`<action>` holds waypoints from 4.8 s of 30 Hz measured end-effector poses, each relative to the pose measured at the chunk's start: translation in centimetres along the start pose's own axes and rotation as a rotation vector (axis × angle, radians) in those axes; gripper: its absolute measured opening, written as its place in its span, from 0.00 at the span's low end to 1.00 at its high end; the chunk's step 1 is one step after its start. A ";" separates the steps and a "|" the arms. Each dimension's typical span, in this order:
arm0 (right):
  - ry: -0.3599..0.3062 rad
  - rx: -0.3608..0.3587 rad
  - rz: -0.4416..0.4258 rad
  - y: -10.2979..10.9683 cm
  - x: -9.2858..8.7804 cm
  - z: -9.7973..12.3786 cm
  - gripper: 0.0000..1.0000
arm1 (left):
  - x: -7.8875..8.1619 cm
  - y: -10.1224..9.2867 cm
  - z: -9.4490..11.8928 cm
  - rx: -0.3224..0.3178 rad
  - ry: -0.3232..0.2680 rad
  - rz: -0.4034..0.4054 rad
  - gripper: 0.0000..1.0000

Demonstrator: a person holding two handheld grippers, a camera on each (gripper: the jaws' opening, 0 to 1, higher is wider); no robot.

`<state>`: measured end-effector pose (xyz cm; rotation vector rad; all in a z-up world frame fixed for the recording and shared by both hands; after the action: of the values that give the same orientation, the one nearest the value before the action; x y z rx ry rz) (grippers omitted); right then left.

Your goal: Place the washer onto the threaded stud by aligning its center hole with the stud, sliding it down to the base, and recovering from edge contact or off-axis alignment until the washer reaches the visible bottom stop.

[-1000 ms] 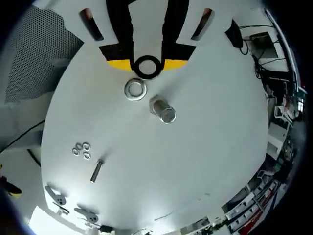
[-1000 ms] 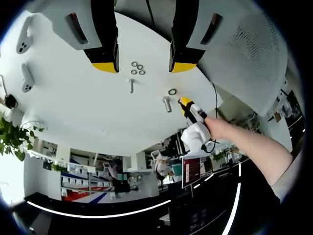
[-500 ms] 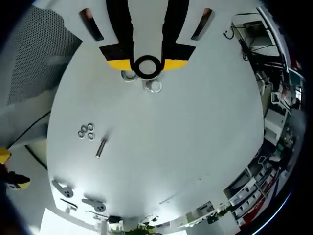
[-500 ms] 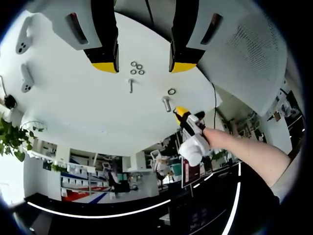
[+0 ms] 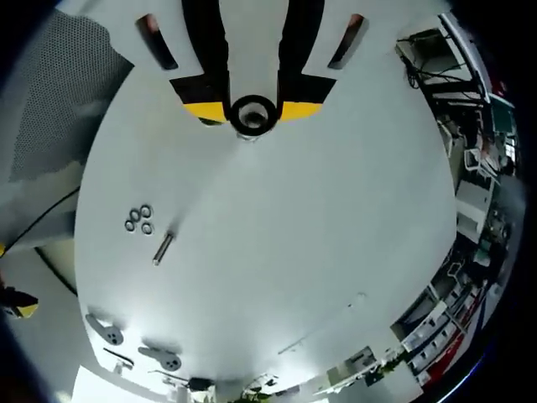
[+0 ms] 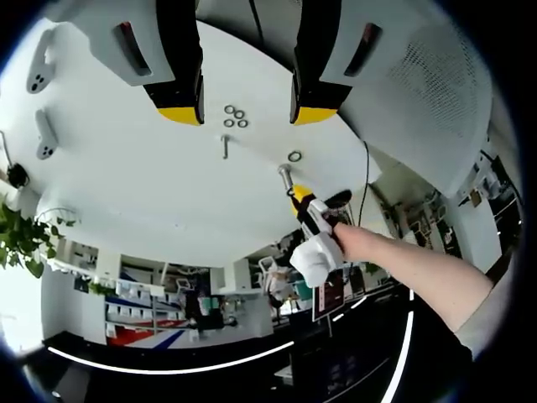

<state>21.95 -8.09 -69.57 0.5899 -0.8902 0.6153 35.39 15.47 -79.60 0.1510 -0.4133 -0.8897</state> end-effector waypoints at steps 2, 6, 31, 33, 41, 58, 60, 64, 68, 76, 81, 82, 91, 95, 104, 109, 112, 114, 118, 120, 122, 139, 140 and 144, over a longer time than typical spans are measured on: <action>-0.002 -0.001 -0.001 0.0 0.0 0.0 0.43 | 0.1 0.1 0.0 -0.002 -0.001 0.002 0.19; -0.004 -0.003 -0.003 -0.1 0.1 0.0 0.43 | 0.1 0.3 -0.4 -0.009 0.006 0.010 0.19; 0.001 -0.023 -0.008 -0.5 -0.1 0.1 0.43 | -0.7 -2.4 -3.5 -0.027 0.065 -0.011 0.19; 0.003 -0.025 -0.008 -0.5 -0.1 0.1 0.43 | -0.8 -2.5 -4.0 -0.028 0.071 -0.010 0.19; 0.005 -0.030 -0.008 -0.5 -0.1 0.1 0.43 | -0.9 -2.4 -4.5 -0.015 0.085 0.028 0.20; -0.001 -0.003 0.000 0.0 0.0 0.0 0.42 | -0.6 -1.8 -2.6 0.029 0.057 0.175 0.26; -0.022 0.001 0.005 0.1 0.4 0.2 0.42 | -0.9 -1.7 -2.1 0.036 0.056 0.199 0.26; -0.020 0.020 0.000 0.4 0.4 0.0 0.42 | -1.5 -2.1 -0.9 0.047 0.057 0.242 0.26; -0.045 0.033 0.014 0.7 0.9 0.1 0.42 | -2.2 -3.0 0.0 0.034 0.056 0.268 0.25; -0.034 0.065 0.012 1.2 0.7 -0.2 0.42 | -3.4 -4.0 1.5 0.048 0.059 0.312 0.25; -0.039 0.085 0.010 1.5 0.7 -0.3 0.42 | -4.0 -4.7 2.1 0.056 0.065 0.342 0.25; -0.039 0.087 0.010 1.5 0.7 -0.3 0.42 | -4.1 -4.8 2.2 0.056 0.062 0.347 0.25; -0.041 0.105 0.004 1.8 0.8 -0.4 0.42 | -4.5 -5.7 3.7 0.070 0.049 0.376 0.26; -0.036 0.112 0.004 1.9 0.7 -0.5 0.43 | -5.0 -5.9 3.9 0.076 0.048 0.390 0.27; -0.006 0.109 -0.003 1.8 0.2 -0.8 0.43 | -6.3 -7.0 2.2 0.041 0.062 0.394 0.27; 0.004 0.069 -0.015 1.0 -0.2 -0.5 0.43 | -6.2 -7.1 0.4 0.007 0.060 0.366 0.27; 0.000 0.063 -0.002 1.0 0.0 -0.5 0.43 | -5.9 -6.8 -0.3 -0.004 0.047 0.355 0.27; 0.033 0.030 -0.010 0.3 -0.5 -0.4 0.43 | -5.8 -6.5 -1.1 -0.010 0.038 0.359 0.27; 0.040 0.003 -0.009 0.0 -0.8 -0.2 0.43 | -5.6 -6.2 -2.4 -0.009 0.030 0.312 0.28; 0.025 -0.006 -0.004 -0.1 -0.5 0.0 0.43 | -5.3 -6.0 -3.0 -0.020 0.021 0.320 0.29; 0.035 -0.014 -0.010 -0.3 -0.6 -0.1 0.43 | -4.7 -6.0 -3.3 -0.037 0.001 0.337 0.29; 0.068 -0.105 -0.012 -1.6 -1.2 0.5 0.43 | -3.4 -5.7 -3.9 -0.077 -0.026 0.176 0.32; 0.073 -0.108 -0.008 -1.7 -1.2 0.5 0.43 | -3.4 -5.8 -3.9 -0.082 -0.027 0.173 0.33; 0.090 -0.116 -0.004 -1.8 -1.5 0.5 0.43 | -4.0 -5.8 -3.8 -0.090 0.008 0.119 0.26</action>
<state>22.24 -9.96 -70.95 0.4559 -0.8339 0.5777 30.53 14.79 -85.93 0.0473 -0.3701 -0.7884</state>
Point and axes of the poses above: the point that each gripper's makers call its tool centre point, and the gripper's own axes: z roughly backward along the fingers, y roughly to its left, x roughly out of its top, the point moved 1 cm from there along z, roughly backward along the fingers, and after that the axes turned 11 degrees about x, right-handed, at the moved point
